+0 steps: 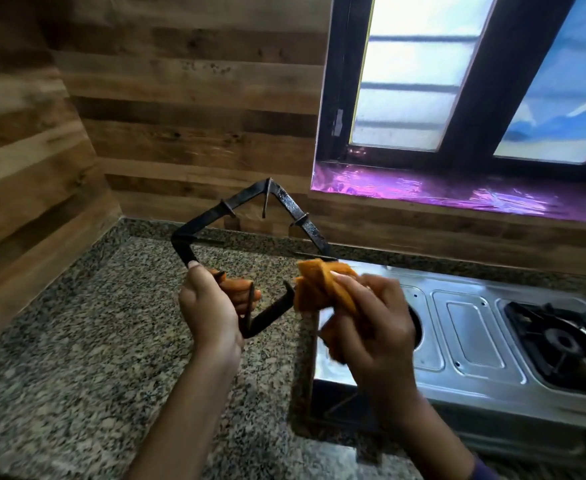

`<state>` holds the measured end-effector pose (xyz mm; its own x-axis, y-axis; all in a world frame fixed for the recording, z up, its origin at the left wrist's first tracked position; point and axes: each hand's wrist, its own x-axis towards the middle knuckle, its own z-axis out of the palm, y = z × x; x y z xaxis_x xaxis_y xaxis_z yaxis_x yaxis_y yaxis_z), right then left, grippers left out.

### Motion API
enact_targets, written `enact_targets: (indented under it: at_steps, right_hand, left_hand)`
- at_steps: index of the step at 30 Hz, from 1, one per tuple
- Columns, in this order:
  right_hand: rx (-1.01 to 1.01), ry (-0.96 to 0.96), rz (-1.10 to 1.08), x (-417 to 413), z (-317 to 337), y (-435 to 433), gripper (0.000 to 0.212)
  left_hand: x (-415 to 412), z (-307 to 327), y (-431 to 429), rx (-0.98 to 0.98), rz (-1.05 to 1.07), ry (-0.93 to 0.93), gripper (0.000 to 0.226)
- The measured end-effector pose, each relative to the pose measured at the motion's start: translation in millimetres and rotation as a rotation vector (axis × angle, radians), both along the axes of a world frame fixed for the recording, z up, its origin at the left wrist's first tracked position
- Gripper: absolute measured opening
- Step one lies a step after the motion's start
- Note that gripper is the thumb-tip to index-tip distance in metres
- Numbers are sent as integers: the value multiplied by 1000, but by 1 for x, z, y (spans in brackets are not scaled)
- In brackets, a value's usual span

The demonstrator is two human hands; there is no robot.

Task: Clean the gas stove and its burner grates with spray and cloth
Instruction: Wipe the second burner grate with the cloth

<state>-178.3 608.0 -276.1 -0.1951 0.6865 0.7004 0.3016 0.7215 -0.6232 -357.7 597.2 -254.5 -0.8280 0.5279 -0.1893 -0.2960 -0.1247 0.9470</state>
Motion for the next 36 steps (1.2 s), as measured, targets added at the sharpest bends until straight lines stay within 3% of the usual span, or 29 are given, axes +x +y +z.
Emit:
enact_targets:
  at_steps: [3, 5, 11, 14, 18, 24, 28, 32, 36]
  right_hand:
    - [179, -270, -2, -7, -6, 20, 48]
    - [233, -349, -40, 0, -20, 29, 47]
    - [186, -262, -291, 43, -44, 31, 54]
    - [218, -181, -263, 33, -31, 17, 54]
    - [293, -361, -166, 17, -34, 10, 32]
    - [155, -383, -392, 99, -66, -6, 30]
    - [-218, -93, -710, 184, -74, -26, 43]
    - [-450, 367, -1094, 275, -87, -44, 29]
    - [-584, 825, -1202, 358, -112, -52, 20]
  left_hand:
    - [8, 1, -2, 1, -66, 30, 39]
    - [9, 0, -3, -2, -84, 90, 39]
    - [-1, -5, -4, -50, -89, 68, 37]
    - [4, -5, -2, -63, -136, 56, 38]
    - [25, -8, 2, -64, -227, 123, 40]
    - [61, -26, 16, -78, -334, 144, 40]
    - [101, -35, 27, -99, -457, 79, 40]
    - [160, -50, 36, -94, -658, 45, 37]
    - [226, -70, 43, -158, -860, -3, 34]
